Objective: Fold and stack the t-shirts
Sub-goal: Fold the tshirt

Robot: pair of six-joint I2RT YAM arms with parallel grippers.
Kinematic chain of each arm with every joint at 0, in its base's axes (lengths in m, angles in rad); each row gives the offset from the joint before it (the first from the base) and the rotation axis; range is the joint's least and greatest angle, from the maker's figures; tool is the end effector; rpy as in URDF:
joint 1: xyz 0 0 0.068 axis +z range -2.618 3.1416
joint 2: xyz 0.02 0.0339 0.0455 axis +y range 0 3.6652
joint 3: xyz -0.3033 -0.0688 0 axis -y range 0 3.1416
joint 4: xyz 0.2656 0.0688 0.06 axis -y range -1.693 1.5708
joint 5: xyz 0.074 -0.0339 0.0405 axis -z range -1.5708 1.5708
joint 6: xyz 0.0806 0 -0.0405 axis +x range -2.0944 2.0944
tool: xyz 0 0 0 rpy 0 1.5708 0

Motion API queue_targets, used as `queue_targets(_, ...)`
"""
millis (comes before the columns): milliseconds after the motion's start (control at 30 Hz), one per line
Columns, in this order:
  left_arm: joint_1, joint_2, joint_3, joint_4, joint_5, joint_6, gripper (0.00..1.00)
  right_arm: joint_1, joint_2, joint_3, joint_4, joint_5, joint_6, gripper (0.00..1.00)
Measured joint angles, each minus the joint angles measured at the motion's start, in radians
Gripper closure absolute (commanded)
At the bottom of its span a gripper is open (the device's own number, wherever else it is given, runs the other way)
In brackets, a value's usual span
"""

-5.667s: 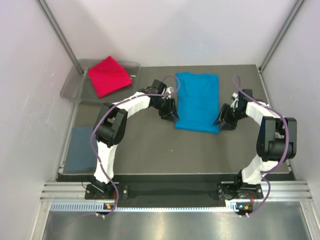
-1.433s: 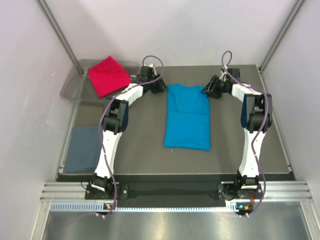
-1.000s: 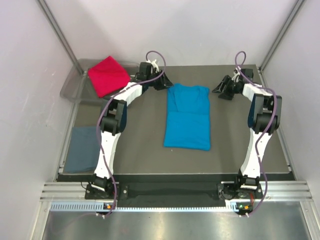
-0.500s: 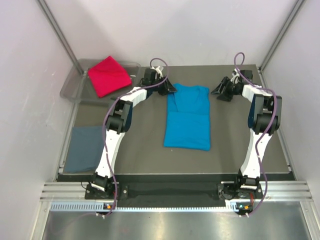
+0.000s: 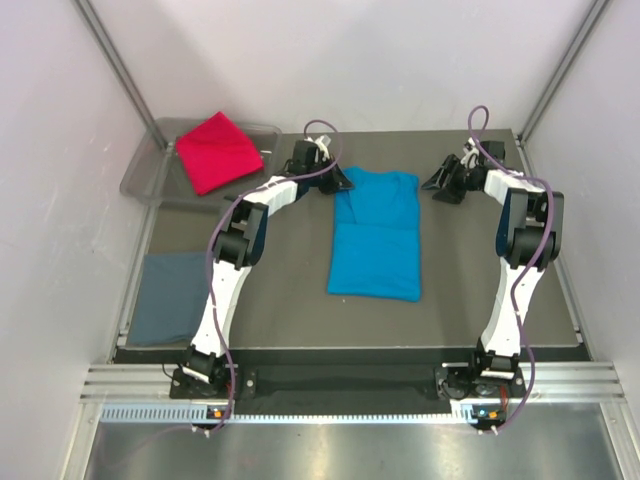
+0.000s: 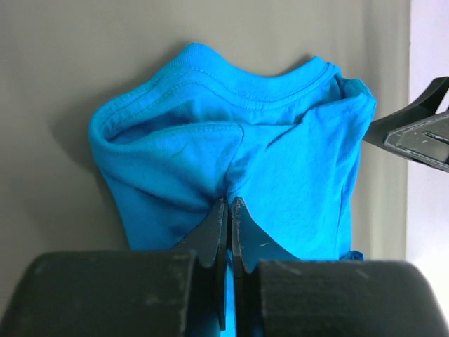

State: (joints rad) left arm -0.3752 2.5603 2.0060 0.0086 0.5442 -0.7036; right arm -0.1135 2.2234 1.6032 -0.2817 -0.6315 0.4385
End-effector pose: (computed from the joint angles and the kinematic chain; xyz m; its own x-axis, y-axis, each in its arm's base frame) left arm 0.5924 -0.2782 0.1171 -0.8375 -0.2650 -0.4779 0.2406 0.6064 -0.7579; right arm 0.5433 -0.0140 0.1398 -0.8213 0.4385 -0.3648 0.0844 0.7259 0.6826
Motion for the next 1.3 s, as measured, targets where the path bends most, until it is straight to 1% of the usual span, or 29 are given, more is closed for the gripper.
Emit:
queue_targets(100,-0.001,-0.013,-0.004,-0.013,-0.02,0.007,0.99,0.0,0.0,0.0,0.0,-0.002,0.0,0.43)
queue_targets(167,-0.003,-0.023,-0.004,-0.026,-0.031,0.012,0.93,0.0,0.0,0.0,0.0,-0.002,0.0,0.43)
queue_targets(267,-0.005,-0.039,-0.004,-0.039,-0.04,0.018,0.9,0.0,0.0,0.0,0.0,-0.003,0.0,0.43)
queue_targets(400,-0.006,-0.046,-0.003,-0.045,-0.039,0.018,0.92,0.0,0.0,0.0,0.0,-0.003,0.0,0.43)
queue_targets(467,-0.006,-0.046,-0.003,-0.052,-0.039,0.018,0.79,0.0,0.0,0.0,-0.001,-0.003,0.001,0.43)
queue_targets(500,-0.006,-0.046,-0.003,-0.058,-0.039,0.02,0.74,0.0,0.0,0.0,-0.002,-0.003,0.0,0.43)
queue_targets(600,-0.006,-0.046,-0.003,-0.07,-0.037,0.018,0.74,0.0,0.0,0.001,-0.003,-0.003,0.0,0.43)
queue_targets(700,-0.005,-0.046,-0.003,-0.081,-0.037,0.019,0.77,0.0,0.0,0.001,-0.003,-0.003,0.0,0.43)
queue_targets(833,-0.006,-0.046,-0.003,-0.085,-0.036,0.017,0.87,0.0,0.0,0.001,-0.003,-0.003,0.0,0.43)
queue_targets(933,-0.005,-0.047,-0.003,-0.085,-0.036,0.016,0.88,0.0,0.0,0.001,-0.003,-0.004,0.0,0.43)
queue_targets(1000,-0.005,-0.048,-0.003,-0.085,-0.036,0.013,0.91,0.0,0.0,0.001,-0.003,-0.006,0.0,0.43)
queue_targets(1100,-0.005,-0.052,-0.003,-0.085,-0.037,0.009,1.0,0.0,0.0,0.001,-0.004,-0.006,0.0,0.43)
queue_targets(1200,-0.006,-0.056,-0.003,-0.086,-0.04,0.005,1.0,0.0,0.0,0.001,-0.006,-0.007,0.0,0.43)
queue_targets(1233,-0.006,-0.06,-0.003,-0.088,-0.041,0.005,0.96,0.0,0.0,0.001,-0.006,-0.007,0.0,0.43)
queue_targets(1300,-0.006,-0.068,-0.004,-0.092,-0.041,0.005,0.83,0.0,0.0,0.002,-0.007,-0.007,0.0,0.43)
